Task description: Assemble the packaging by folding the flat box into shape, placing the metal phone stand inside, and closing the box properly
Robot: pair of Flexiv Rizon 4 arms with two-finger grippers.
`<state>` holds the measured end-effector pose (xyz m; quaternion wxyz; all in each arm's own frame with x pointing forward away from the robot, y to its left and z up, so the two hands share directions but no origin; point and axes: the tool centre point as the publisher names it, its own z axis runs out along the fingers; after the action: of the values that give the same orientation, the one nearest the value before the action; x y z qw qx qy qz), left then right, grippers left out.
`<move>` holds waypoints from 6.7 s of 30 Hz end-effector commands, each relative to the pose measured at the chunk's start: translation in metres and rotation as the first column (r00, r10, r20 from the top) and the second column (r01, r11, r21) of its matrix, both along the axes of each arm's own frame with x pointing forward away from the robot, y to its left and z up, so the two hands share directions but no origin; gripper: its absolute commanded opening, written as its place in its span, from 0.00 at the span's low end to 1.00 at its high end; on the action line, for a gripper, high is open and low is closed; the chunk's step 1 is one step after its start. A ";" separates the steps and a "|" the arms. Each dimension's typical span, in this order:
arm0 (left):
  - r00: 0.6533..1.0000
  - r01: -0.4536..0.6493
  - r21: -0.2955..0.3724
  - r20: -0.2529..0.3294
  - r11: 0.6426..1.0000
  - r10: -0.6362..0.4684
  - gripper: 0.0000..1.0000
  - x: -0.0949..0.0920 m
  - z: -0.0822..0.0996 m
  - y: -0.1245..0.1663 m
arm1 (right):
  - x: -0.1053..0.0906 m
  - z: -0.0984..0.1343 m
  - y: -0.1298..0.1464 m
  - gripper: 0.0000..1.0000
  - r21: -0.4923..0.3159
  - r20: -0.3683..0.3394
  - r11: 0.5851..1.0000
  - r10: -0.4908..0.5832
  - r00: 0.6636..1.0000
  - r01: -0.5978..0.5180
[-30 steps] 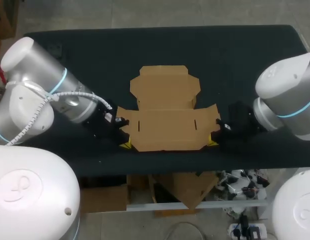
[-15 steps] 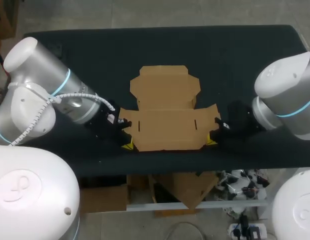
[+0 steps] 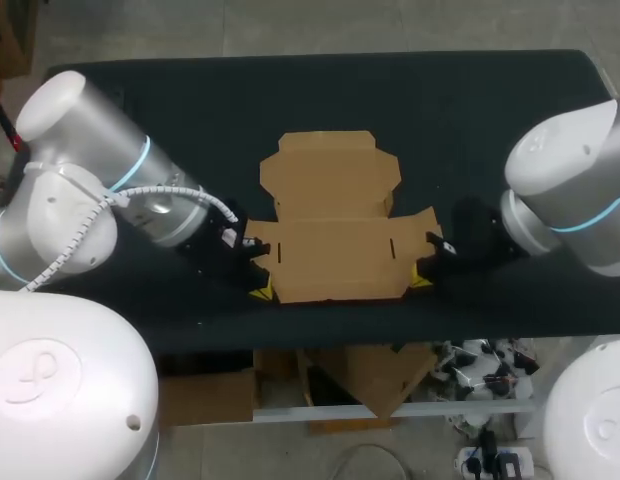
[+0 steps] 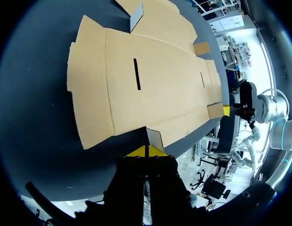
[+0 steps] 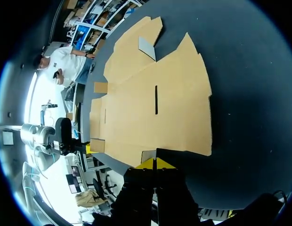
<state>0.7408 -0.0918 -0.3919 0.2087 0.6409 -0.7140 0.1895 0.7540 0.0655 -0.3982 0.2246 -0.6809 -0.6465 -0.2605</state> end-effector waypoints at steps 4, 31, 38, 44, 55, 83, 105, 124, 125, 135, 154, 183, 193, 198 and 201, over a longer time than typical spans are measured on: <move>1.000 0.004 0.014 -0.003 1.000 -0.004 0.00 0.002 0.000 -0.006 | 0.003 0.001 0.005 0.00 -0.014 -0.003 1.000 0.012 1.000 -0.012; 0.999 0.043 0.009 0.003 0.999 -0.043 0.00 0.000 -0.003 -0.019 | 0.006 -0.002 0.017 0.00 -0.038 -0.014 0.997 0.066 0.998 -0.067; 0.999 0.050 0.008 0.003 0.999 -0.050 0.00 -0.002 -0.004 -0.021 | 0.005 -0.003 0.020 0.00 -0.046 -0.017 0.996 0.079 0.997 -0.079; 0.998 0.055 0.007 0.006 0.998 -0.055 0.00 -0.003 -0.004 -0.023 | 0.004 -0.006 0.021 0.00 -0.049 -0.026 0.995 0.084 0.996 -0.086; 0.998 0.058 0.004 0.012 0.998 -0.058 0.00 -0.003 -0.004 -0.027 | 0.003 -0.009 0.022 0.00 -0.056 -0.035 0.994 0.095 0.995 -0.097; 0.998 0.014 0.062 0.067 0.998 -0.018 0.00 -0.007 -0.012 -0.045 | 0.002 -0.014 0.026 0.00 -0.077 -0.054 0.989 0.119 0.991 -0.123; 0.996 -0.020 0.075 0.083 0.997 0.014 0.00 0.001 -0.023 -0.044 | -0.004 -0.018 0.033 0.00 -0.180 -0.059 0.972 0.143 0.988 -0.152; 0.989 -0.066 0.149 0.143 0.987 0.045 0.00 0.000 -0.035 -0.052 | -0.007 -0.033 0.035 0.00 -0.242 -0.093 0.959 0.126 0.988 -0.145; 0.989 -0.066 0.150 0.144 0.986 0.045 0.00 0.000 -0.035 -0.052 | -0.007 -0.034 0.035 0.00 -0.243 -0.095 0.960 0.123 0.988 -0.143; 0.983 -0.078 0.161 0.177 0.984 0.049 0.00 -0.004 -0.021 -0.050 | -0.009 -0.022 0.026 0.00 -0.211 -0.062 0.972 0.094 0.994 -0.105; 0.970 -0.118 0.121 0.225 0.986 0.088 0.00 -0.010 0.005 -0.026 | -0.015 0.005 -0.005 0.00 -0.098 0.031 0.995 0.030 0.999 -0.027; 0.952 -0.134 0.085 0.288 0.987 0.105 0.00 -0.023 0.038 0.007 | -0.018 0.034 -0.065 0.00 0.055 0.094 0.998 0.009 0.996 -0.015; 0.952 -0.106 0.053 0.294 0.993 0.086 0.00 -0.019 0.042 0.017 | -0.014 0.041 -0.080 0.00 0.081 0.101 0.997 0.000 0.995 -0.008; 0.953 -0.091 0.048 0.294 0.995 0.073 0.00 -0.011 0.046 0.021 | -0.007 0.045 -0.087 0.00 0.096 0.102 0.995 0.009 0.995 -0.018; 0.953 -0.088 0.046 0.296 0.995 0.070 0.00 -0.006 0.050 0.024 | -0.003 0.051 -0.091 0.00 0.105 0.108 0.994 0.015 0.994 -0.026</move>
<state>0.7328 -0.0709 -0.3442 0.0706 0.6406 -0.7148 0.2715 0.7491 -0.0179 -0.3550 0.1577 -0.6778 -0.6678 -0.2641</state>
